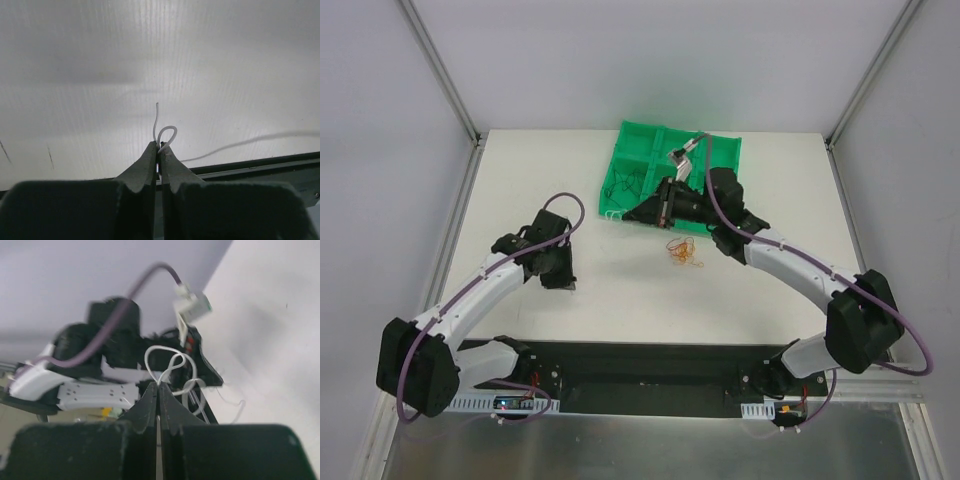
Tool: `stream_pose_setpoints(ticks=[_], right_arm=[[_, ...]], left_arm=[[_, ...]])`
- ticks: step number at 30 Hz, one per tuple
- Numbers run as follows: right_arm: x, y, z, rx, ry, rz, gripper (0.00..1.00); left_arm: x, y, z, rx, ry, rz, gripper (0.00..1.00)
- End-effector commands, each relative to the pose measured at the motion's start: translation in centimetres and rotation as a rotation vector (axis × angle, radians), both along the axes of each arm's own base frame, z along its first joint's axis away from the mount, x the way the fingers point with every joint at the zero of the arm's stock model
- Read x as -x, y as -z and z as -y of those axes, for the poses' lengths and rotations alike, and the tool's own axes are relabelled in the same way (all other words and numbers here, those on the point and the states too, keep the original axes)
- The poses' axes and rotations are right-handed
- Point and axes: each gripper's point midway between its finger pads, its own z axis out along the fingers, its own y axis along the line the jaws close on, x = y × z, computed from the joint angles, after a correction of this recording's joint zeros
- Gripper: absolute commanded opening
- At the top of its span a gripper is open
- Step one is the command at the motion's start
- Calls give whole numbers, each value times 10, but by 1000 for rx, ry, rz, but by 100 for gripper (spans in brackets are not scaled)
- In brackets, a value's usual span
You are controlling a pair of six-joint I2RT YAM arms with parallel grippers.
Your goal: Untangle the cables
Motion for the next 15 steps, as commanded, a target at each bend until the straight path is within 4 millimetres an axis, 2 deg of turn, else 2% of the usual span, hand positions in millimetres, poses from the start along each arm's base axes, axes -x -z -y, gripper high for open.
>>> stream_pose_setpoints(ticks=[1, 4, 7, 8, 10, 12, 14, 15], right_arm=[[-33, -72, 25, -234, 131, 29, 0], [-54, -84, 42, -286, 208, 7, 0], [-65, -76, 54, -251, 251, -4, 0], [-70, -66, 62, -214, 291, -24, 0], [-85, -47, 92, -120, 427, -18, 0], [-99, -16, 134, 57, 605, -35, 0], [-107, 7, 181, 299, 771, 11, 0], [-103, 25, 207, 461, 844, -8, 0]], left_arm=[[14, 22, -1, -12, 8, -118, 0], [15, 25, 3, -6, 25, -148, 0], [11, 22, 4, -3, 25, -134, 0], [11, 22, 3, -6, 22, -134, 0], [12, 20, 2, -5, 14, -121, 0], [12, 17, -1, -8, 4, -97, 0], [12, 10, -2, 0, -1, -66, 0], [13, 5, -2, 9, -1, -53, 0]])
